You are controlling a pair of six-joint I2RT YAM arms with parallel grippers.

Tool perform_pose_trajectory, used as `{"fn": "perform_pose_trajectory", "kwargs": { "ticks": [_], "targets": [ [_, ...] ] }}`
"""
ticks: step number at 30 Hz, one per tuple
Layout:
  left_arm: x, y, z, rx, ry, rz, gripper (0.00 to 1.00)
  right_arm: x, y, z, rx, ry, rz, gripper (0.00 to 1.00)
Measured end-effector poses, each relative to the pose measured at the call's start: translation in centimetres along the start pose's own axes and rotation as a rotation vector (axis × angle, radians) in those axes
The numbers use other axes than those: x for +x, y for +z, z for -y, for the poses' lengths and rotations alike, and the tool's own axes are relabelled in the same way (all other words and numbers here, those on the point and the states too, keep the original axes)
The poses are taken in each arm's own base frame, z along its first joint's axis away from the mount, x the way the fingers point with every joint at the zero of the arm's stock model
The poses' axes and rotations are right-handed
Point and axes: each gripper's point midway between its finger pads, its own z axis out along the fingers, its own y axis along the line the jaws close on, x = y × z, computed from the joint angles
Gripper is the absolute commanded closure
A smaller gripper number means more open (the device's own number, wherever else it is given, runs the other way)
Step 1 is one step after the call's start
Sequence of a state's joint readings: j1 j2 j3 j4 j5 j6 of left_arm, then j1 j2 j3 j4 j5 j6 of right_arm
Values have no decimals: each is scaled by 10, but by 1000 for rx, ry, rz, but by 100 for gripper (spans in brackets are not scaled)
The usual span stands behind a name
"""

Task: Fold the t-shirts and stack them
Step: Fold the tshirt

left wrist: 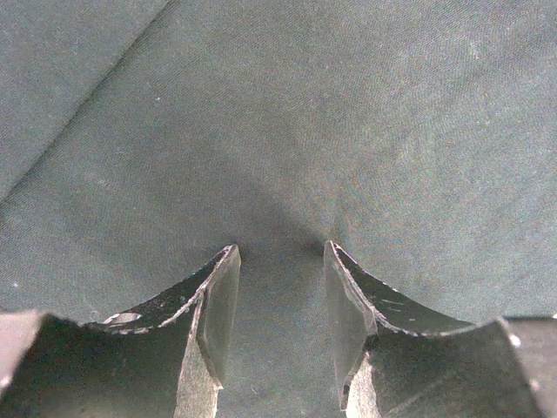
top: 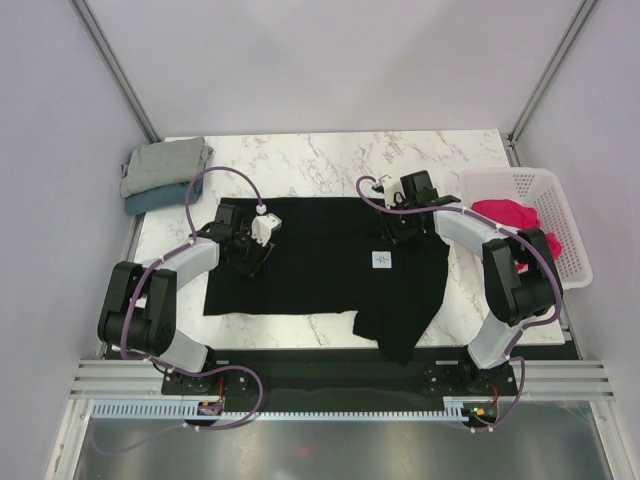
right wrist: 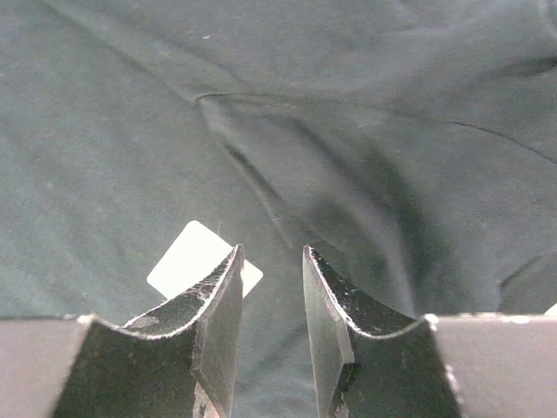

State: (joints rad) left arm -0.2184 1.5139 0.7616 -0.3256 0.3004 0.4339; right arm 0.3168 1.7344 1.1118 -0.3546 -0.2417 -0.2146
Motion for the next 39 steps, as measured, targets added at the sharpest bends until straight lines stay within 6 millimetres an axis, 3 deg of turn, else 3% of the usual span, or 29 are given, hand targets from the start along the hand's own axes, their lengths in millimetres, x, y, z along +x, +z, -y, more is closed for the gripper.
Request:
{"fn": "perform_pose_trajectory", "kwargs": {
  "ticks": [19,28,33,39],
  "targets": [
    [0,0,0,0,0,0,49,20,19,1,-19,0,-71,60],
    [-1,2,-1,-2,-2,4,49,11,23,7,2,-5,-60,60],
    [-2,2,-1,-3,-5,7,49,16,29,8,4,-1,-79,60],
    [-3,3,-2,-5,-5,10,49,14,30,12,18,-3,-77,70]
  ]
}}
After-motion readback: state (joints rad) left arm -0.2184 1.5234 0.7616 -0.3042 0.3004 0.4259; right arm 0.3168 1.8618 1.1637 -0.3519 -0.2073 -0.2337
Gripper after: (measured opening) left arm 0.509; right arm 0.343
